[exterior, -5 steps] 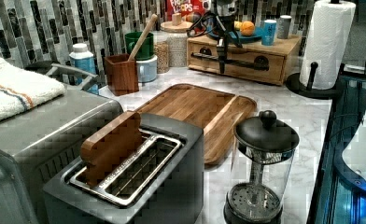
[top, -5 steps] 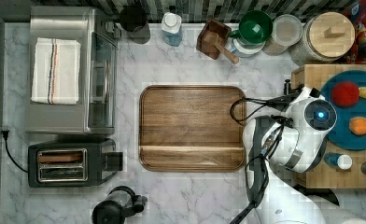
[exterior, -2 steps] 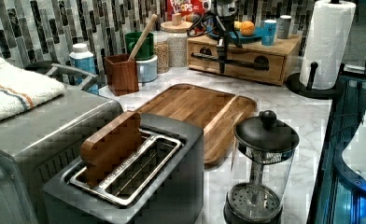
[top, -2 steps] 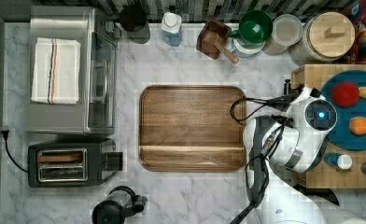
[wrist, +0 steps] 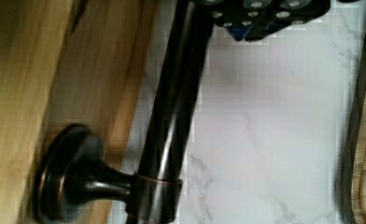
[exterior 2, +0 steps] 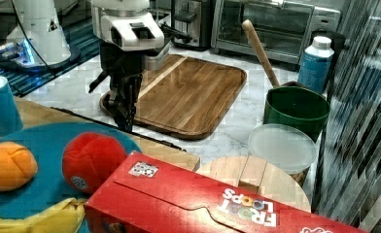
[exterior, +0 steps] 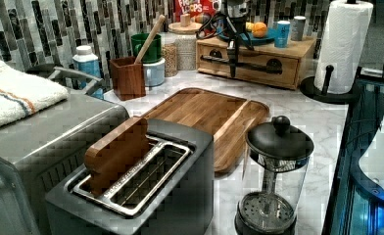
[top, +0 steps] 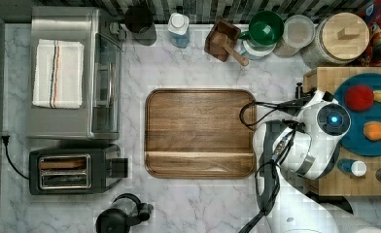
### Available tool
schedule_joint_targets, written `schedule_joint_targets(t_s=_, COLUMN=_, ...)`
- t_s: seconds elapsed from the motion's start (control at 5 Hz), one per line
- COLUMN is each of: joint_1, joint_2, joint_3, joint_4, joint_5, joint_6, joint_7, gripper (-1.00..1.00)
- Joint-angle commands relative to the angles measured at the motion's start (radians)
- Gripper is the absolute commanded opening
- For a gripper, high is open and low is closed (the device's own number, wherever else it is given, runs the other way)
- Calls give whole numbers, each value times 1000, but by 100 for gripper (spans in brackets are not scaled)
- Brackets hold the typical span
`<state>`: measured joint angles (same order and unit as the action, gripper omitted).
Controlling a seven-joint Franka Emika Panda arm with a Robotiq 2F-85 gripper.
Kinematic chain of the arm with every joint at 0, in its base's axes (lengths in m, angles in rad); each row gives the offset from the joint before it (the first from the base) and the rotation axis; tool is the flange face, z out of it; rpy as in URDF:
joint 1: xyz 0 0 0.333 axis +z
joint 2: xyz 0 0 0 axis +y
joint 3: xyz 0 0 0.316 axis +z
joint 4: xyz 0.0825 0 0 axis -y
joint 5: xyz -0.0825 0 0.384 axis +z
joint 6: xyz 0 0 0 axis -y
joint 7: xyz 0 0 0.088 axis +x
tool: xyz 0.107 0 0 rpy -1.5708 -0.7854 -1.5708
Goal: Close the drawer.
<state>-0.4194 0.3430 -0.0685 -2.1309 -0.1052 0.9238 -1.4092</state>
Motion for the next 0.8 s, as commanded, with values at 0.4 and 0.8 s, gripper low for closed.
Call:
schedule_joint_targets(t_s=0.4, joint_1=-44, joint_2=3, joint_3=-106, joint_4=123, joint_5=-7, joint_6=52, joint_7=-35, gripper=-100)
schedule_joint_targets(t_s=0.8, joint_1=-76, joint_2=2, joint_3=-73, joint_4=124, joint_5=-26, joint_6=50, joint_7=-22, gripper=-100)
